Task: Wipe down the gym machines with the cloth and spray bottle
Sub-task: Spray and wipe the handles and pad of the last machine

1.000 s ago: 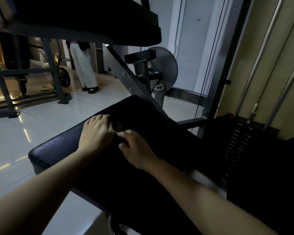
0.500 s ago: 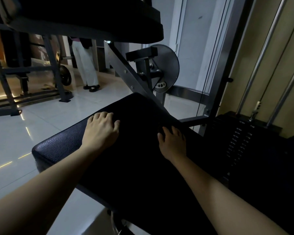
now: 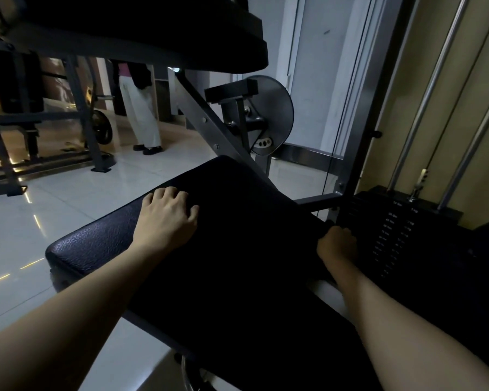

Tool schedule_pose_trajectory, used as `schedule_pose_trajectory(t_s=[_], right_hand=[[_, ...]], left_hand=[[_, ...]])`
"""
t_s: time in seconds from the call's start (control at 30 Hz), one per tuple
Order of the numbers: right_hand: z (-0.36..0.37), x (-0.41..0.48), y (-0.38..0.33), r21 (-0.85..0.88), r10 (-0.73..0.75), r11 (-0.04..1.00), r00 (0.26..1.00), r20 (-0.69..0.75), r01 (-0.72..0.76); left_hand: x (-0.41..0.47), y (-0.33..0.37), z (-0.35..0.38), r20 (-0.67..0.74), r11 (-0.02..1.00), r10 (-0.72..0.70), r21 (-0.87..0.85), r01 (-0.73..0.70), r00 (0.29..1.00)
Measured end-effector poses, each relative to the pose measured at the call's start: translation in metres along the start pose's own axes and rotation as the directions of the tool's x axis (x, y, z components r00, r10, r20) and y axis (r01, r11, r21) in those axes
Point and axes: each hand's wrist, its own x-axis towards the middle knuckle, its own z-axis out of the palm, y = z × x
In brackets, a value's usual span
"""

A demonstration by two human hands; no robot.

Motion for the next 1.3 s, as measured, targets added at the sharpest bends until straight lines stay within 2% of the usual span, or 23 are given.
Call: schedule_pose_trajectory(t_s=[0.07,0.13,0.2,0.23,0.27,0.3,0.37,0.43,0.5,0.63,0.7,0.77,0.87,0.97,1.07,1.13,1.23,1.3], right_hand=[[0.005,-0.019,-0.029,-0.010,-0.150,0.989,0.988,-0.041,0.150],[0.010,-0.041,-0.060,0.066,-0.345,0.935,0.937,-0.049,0.348],[0.009,-0.066,-0.084,0.232,-0.573,0.792,0.819,-0.040,0.565],[0.009,-0.077,-0.096,0.283,-0.681,0.698,0.732,-0.024,0.658],[0.010,-0.081,-0.101,0.286,-0.754,0.628,0.657,-0.007,0.724],[0.011,-0.080,-0.102,0.258,-0.786,0.601,0.618,0.022,0.756],[0.012,-0.062,-0.084,0.182,-0.734,0.677,0.673,0.094,0.713],[0.013,-0.036,-0.054,0.093,-0.599,0.801,0.793,0.113,0.591],[0.013,-0.014,-0.025,0.021,-0.469,0.883,0.880,0.080,0.469],[0.011,0.015,0.034,-0.084,-0.173,0.981,0.983,0.053,0.177],[0.013,0.021,0.057,-0.109,0.045,0.993,0.999,0.023,-0.042],[0.015,0.026,0.066,-0.076,0.200,0.977,0.980,-0.027,-0.201],[0.014,0.033,0.060,-0.009,0.250,0.968,0.964,-0.092,-0.252],[0.013,0.036,0.030,0.053,0.159,0.987,0.977,-0.139,-0.153],[0.014,0.032,-0.031,0.157,-0.019,0.986,0.985,-0.170,0.046],[0.017,0.030,-0.083,0.196,-0.200,0.953,0.965,-0.171,0.232],[0.027,0.027,-0.145,0.237,-0.498,0.819,0.853,-0.155,0.522],[0.031,0.031,-0.151,0.230,-0.627,0.736,0.769,-0.120,0.637]], left_hand=[[0.001,0.000,0.002,0.001,1.000,0.010,0.020,-0.010,1.000],[0.003,-0.002,0.003,0.012,1.000,0.020,0.021,-0.021,1.000],[0.004,-0.003,0.004,0.042,0.999,0.029,-0.015,-0.029,0.999],[0.004,-0.008,0.001,0.066,1.000,0.017,-0.021,-0.016,0.998],[0.006,-0.009,-0.001,0.093,1.000,0.006,-0.007,-0.005,0.996],[0.008,-0.009,-0.004,0.114,1.000,-0.009,0.020,0.006,0.993],[0.012,0.006,-0.006,0.147,0.998,-0.010,0.066,0.000,0.989],[0.013,0.032,0.001,0.187,0.996,0.038,0.067,-0.051,0.982],[0.009,0.049,0.015,0.194,0.992,0.096,0.062,-0.110,0.976],[0.003,0.050,0.023,0.179,0.992,0.112,0.044,-0.122,0.977],[0.003,0.049,0.021,0.168,0.991,0.118,0.049,-0.127,0.979],[0.004,0.051,0.020,0.170,0.991,0.119,0.047,-0.129,0.978],[0.004,0.053,0.023,0.165,0.991,0.114,0.045,-0.123,0.980],[0.005,0.051,0.027,0.142,0.987,0.124,0.084,-0.137,0.982],[0.004,0.051,0.031,0.140,0.987,0.130,0.078,-0.142,0.982],[0.007,0.049,0.034,0.112,0.987,0.115,0.100,-0.127,0.987],[0.009,0.049,0.036,0.086,0.987,0.116,0.098,-0.124,0.990],[0.009,0.049,0.036,0.078,0.989,0.111,0.091,-0.118,0.991]])
